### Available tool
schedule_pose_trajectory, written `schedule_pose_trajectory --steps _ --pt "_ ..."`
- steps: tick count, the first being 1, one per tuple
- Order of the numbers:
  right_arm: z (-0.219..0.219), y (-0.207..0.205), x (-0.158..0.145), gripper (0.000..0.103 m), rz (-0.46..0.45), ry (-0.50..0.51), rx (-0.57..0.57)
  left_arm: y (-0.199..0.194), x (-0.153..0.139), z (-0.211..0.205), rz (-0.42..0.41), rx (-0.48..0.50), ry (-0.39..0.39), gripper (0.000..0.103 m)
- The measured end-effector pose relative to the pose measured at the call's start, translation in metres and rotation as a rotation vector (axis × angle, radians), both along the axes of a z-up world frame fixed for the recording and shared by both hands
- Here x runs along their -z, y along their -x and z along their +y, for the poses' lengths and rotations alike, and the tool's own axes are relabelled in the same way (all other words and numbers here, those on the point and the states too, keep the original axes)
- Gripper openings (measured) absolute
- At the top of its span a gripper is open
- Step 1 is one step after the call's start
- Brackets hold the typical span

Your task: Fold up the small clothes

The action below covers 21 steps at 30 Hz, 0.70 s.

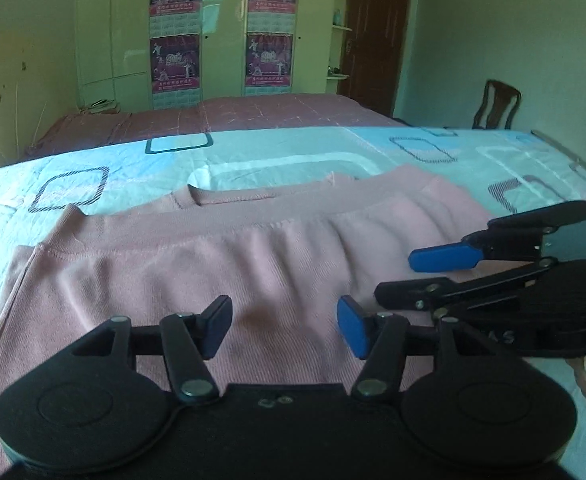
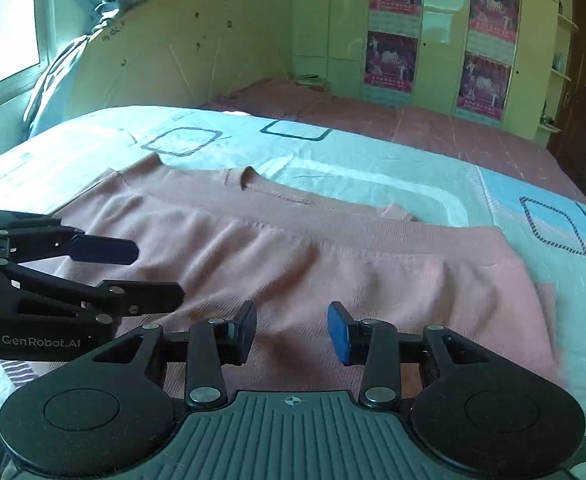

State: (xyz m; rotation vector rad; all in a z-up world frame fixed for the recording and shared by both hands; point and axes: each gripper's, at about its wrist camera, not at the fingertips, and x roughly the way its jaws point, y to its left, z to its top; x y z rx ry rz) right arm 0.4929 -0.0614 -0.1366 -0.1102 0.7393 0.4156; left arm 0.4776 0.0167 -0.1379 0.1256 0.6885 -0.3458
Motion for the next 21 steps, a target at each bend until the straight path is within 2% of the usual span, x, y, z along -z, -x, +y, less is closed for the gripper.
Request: schedule_pose_trajectory --steps 1,3,5,7,9,11,14,17,19,21 --pt "0.003 0.002 0.008 0.039 -0.001 0.037 0.001 0.000 0.007 -0.003 0.023 -0.001 -0.019 0.055" --pt "0.003 0.008 0.013 0.039 -0.025 0.050 -0.002 0.000 0.016 -0.001 0.029 -0.016 0.004 0.055" --pt "-0.003 0.006 0.003 0.039 -0.008 0.034 -0.003 0.005 0.007 0.003 0.014 -0.027 0.000 0.055" --pt "-0.021 0.009 -0.008 0.039 -0.043 0.002 0.043 0.013 -0.004 0.017 -0.035 -0.052 0.003 0.056" --pt "-0.042 0.008 -0.001 0.039 0.002 0.028 0.092 0.015 -0.002 0.035 -0.022 -0.092 -0.009 0.057" --pt "-0.063 0.009 0.012 0.039 0.065 -0.004 0.095 0.016 0.005 0.057 0.007 -0.134 -0.013 0.058" --pt "-0.081 0.025 0.009 0.042 0.048 -0.005 0.121 0.023 0.007 0.093 0.034 -0.228 0.047 0.059" --pt "-0.106 0.035 0.014 0.042 0.072 -0.048 0.222 0.032 0.009 0.114 0.036 -0.260 0.061 0.060" --pt "-0.118 0.043 0.014 0.042 0.084 -0.091 0.248 0.037 0.006 0.112 0.033 -0.261 0.036 0.059" --pt "-0.115 0.052 0.001 0.042 0.055 -0.066 0.242 0.046 -0.002 0.101 0.009 -0.252 0.000 0.057"
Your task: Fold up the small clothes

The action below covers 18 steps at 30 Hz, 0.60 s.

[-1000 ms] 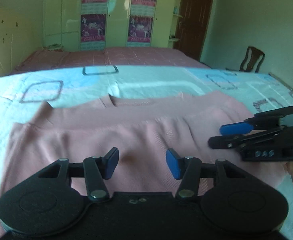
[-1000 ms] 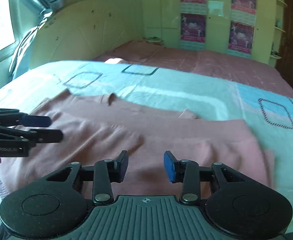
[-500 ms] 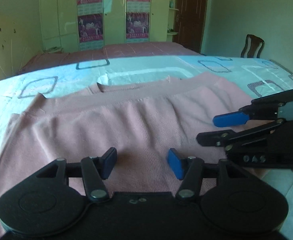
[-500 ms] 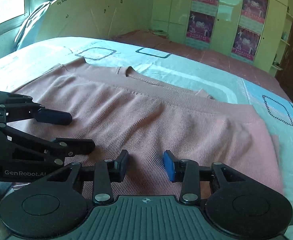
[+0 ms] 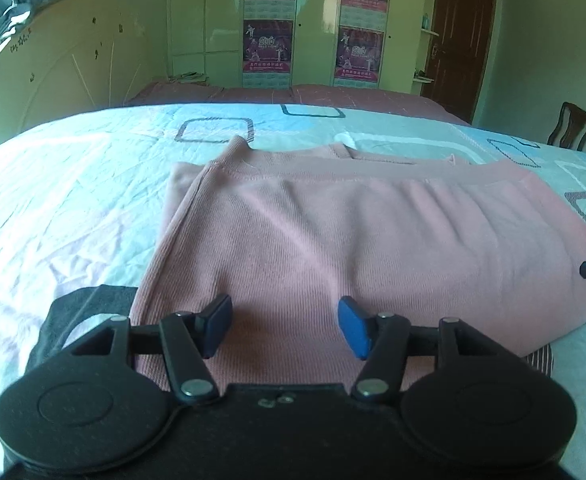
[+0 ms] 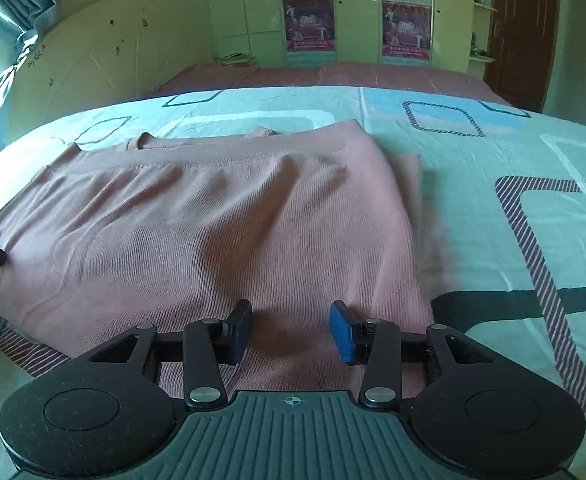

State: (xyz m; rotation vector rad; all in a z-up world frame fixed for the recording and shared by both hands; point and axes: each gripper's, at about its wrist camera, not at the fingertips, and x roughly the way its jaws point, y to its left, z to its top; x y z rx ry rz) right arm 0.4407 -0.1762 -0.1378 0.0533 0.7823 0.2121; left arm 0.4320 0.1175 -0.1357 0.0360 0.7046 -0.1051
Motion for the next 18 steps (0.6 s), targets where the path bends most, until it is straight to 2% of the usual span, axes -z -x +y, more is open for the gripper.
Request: schedule_pose_trajectory --steps 2,4,5,6,9,10,12,13,14,15,18 --pt "0.006 0.010 -0.007 0.042 -0.024 -0.010 -0.028 0.009 -0.003 -0.010 -0.012 0.042 0.000 0.058" --pt "0.014 0.014 0.001 0.042 0.016 0.077 -0.029 0.012 0.004 -0.018 0.005 0.046 -0.056 0.058" --pt "0.014 0.016 0.009 0.042 0.032 0.125 -0.012 0.014 0.009 -0.016 0.015 0.034 -0.082 0.058" --pt "0.009 0.021 0.012 0.042 0.023 0.128 -0.004 0.016 0.012 -0.011 0.016 0.019 -0.085 0.059" --pt "0.006 0.030 0.008 0.042 0.028 0.170 0.019 0.025 0.011 0.003 0.021 -0.027 -0.066 0.059" --pt "0.009 0.033 0.002 0.042 0.016 0.161 0.025 0.026 0.008 0.001 0.019 -0.033 -0.068 0.056" --pt "0.025 0.038 -0.009 0.042 -0.028 0.095 -0.010 0.029 -0.001 -0.015 -0.006 -0.007 -0.042 0.058" --pt "0.037 0.039 -0.012 0.042 -0.043 0.070 -0.035 0.028 -0.003 -0.027 -0.014 0.021 -0.017 0.061" --pt "0.052 0.038 -0.014 0.042 -0.051 0.037 -0.065 0.027 -0.003 -0.042 -0.016 0.053 -0.002 0.070" --pt "0.065 0.036 -0.013 0.042 -0.046 0.015 -0.093 0.026 -0.003 -0.058 -0.021 0.083 -0.003 0.074" --pt "0.098 0.030 -0.001 0.042 0.011 0.006 -0.159 0.024 0.007 -0.091 0.015 0.147 0.007 0.074"
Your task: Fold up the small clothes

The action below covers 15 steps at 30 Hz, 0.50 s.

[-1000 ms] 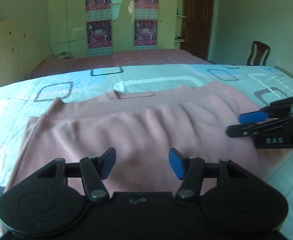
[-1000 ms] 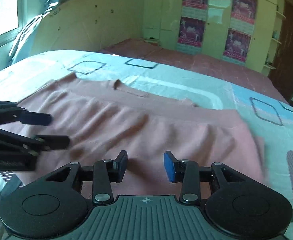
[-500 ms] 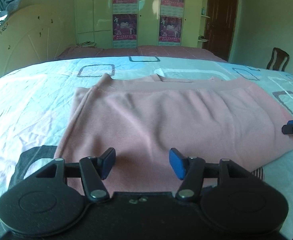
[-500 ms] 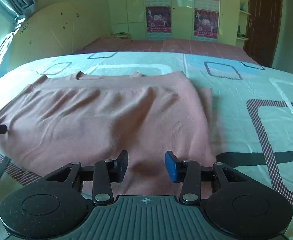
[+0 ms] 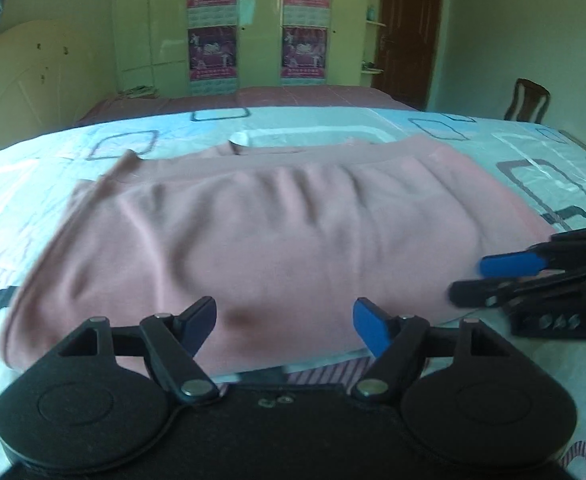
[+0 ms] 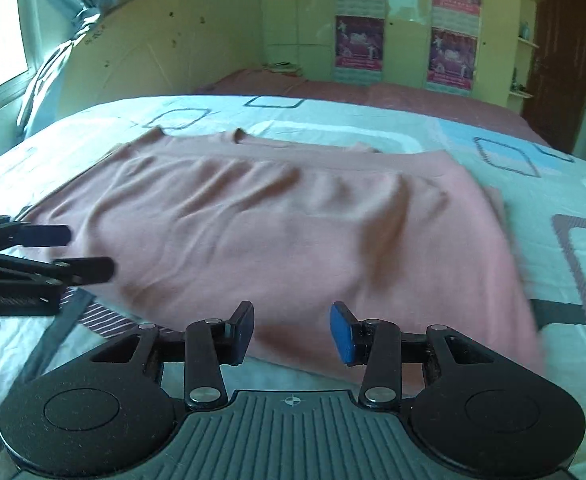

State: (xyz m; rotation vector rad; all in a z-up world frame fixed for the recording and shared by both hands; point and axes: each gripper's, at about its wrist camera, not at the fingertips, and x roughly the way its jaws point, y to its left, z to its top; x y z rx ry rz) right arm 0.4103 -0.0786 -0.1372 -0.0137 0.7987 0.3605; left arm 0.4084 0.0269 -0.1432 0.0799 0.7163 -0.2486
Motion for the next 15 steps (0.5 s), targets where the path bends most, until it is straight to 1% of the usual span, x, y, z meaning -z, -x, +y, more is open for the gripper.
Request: schedule_pose_trajectory --steps 1,2,3,4,5,7,9,10,11,12,13,15 --pt "0.005 -0.002 0.006 0.042 0.023 0.014 -0.004 -0.001 0.006 -0.007 0.026 0.015 -0.005 0.074" --pt "0.008 -0.001 0.009 0.042 0.012 0.027 -0.004 -0.001 0.013 -0.011 0.038 0.023 -0.035 0.074" --pt "0.007 -0.001 0.009 0.042 0.014 0.026 -0.012 0.000 0.015 -0.012 0.026 0.030 -0.059 0.075" --pt "0.002 -0.001 0.006 0.042 0.021 0.020 -0.018 0.002 0.014 -0.009 0.022 0.030 -0.056 0.075" --pt "-0.008 0.000 0.003 0.042 0.014 0.019 -0.003 0.004 0.010 0.001 0.013 0.009 -0.043 0.075" --pt "-0.039 0.002 0.001 0.042 -0.010 0.037 0.093 0.005 0.006 0.025 -0.005 -0.052 -0.049 0.074" --pt "-0.076 0.000 0.006 0.042 0.024 0.042 0.196 0.006 0.005 0.054 -0.011 -0.121 -0.063 0.069" --pt "-0.092 -0.001 0.009 0.042 0.041 0.049 0.228 0.006 0.005 0.067 -0.015 -0.152 -0.067 0.061" --pt "-0.101 0.000 0.010 0.042 0.046 0.049 0.238 0.007 0.003 0.078 -0.014 -0.176 -0.060 0.060" --pt "-0.109 0.002 0.010 0.042 0.045 0.048 0.234 0.008 0.003 0.086 -0.013 -0.194 -0.060 0.061" --pt "-0.110 0.004 0.010 0.042 0.040 0.060 0.222 0.008 0.003 0.093 -0.010 -0.209 -0.068 0.061" --pt "-0.109 0.007 0.011 0.041 0.031 0.084 0.207 0.008 0.005 0.101 0.001 -0.218 -0.055 0.064"
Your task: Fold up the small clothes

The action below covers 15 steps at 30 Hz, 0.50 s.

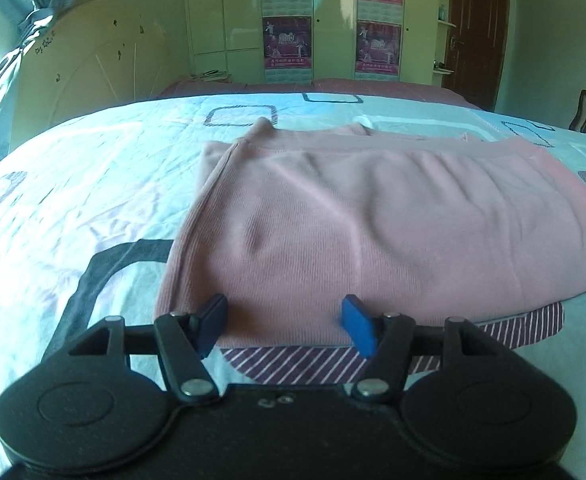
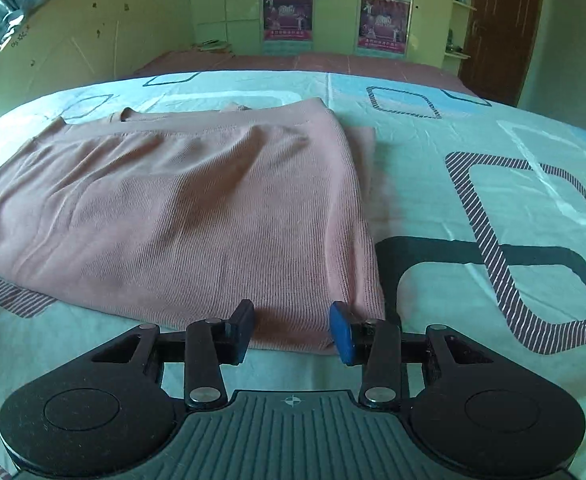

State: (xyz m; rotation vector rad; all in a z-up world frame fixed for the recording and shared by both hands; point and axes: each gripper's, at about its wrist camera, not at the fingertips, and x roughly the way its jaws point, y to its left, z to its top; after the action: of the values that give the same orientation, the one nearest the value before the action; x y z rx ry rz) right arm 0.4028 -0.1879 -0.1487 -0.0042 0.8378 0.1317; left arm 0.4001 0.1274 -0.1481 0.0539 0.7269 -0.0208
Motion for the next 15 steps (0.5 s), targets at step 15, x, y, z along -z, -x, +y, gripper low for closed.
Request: schedule_pose_trajectory --steps 15 --pt "-0.019 0.001 0.005 0.041 0.004 -0.035 0.041 0.001 0.002 -0.002 0.006 -0.008 -0.019 0.064"
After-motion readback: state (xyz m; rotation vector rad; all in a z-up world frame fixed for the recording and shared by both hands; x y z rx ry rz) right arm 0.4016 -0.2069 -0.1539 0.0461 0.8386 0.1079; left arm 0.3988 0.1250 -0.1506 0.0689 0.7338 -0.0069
